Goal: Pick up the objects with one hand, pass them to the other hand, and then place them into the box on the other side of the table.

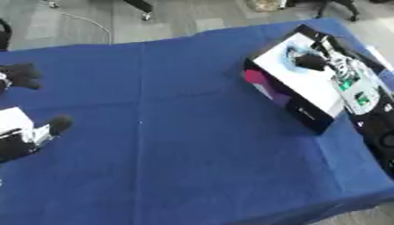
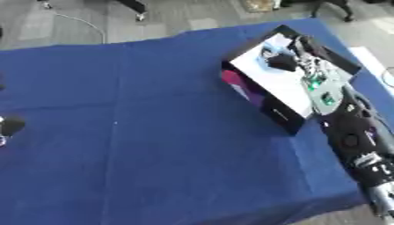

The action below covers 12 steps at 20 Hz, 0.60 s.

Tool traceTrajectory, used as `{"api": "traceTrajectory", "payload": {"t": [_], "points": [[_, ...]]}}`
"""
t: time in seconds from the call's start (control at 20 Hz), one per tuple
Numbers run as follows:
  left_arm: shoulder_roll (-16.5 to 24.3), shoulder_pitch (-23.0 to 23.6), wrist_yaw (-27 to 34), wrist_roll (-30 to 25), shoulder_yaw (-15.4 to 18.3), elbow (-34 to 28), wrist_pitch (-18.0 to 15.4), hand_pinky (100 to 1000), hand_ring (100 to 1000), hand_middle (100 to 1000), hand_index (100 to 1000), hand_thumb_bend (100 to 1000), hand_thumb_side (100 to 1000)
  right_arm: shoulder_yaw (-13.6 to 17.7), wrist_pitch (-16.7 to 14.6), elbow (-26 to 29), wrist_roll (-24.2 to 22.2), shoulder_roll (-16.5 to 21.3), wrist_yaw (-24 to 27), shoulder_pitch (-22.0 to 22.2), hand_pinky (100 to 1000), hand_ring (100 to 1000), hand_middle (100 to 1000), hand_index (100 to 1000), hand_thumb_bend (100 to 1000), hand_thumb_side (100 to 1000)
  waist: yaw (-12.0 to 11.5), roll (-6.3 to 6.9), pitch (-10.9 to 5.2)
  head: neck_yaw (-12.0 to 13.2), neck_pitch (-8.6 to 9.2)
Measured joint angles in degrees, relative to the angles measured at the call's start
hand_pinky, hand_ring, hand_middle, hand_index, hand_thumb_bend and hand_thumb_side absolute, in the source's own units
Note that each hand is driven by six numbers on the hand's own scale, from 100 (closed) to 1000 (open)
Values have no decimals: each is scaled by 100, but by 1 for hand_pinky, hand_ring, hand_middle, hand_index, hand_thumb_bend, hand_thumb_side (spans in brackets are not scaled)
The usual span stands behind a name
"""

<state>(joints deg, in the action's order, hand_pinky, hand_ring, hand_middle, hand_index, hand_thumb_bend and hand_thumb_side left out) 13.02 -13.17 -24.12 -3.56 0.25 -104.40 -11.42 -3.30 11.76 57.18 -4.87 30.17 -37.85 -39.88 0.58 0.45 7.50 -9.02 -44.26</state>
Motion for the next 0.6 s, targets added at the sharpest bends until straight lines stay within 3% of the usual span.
{"api": "traceTrajectory", "payload": {"t": [0.25, 0.5, 0.6], "points": [[-1, 3, 0, -63, -2, -4, 5, 850, 613, 640, 799, 824, 609, 47, -523, -316, -168, 86, -491, -100, 891, 974, 964, 1000, 468, 702, -12, 0, 0, 0, 0], [-1, 7, -13, -67, 7, -6, 8, 850, 613, 640, 799, 824, 609, 290, -995, -128, 134, 106, -989, -20, 892, 975, 963, 1000, 474, 658, -8, -1, 0, 4, 0], [-1, 8, -19, -67, 14, -6, 8, 850, 614, 640, 799, 824, 608, 389, -1140, 69, 298, 103, -1181, 12, 888, 964, 944, 1000, 471, 585, -8, -1, 0, 11, 0]]}}
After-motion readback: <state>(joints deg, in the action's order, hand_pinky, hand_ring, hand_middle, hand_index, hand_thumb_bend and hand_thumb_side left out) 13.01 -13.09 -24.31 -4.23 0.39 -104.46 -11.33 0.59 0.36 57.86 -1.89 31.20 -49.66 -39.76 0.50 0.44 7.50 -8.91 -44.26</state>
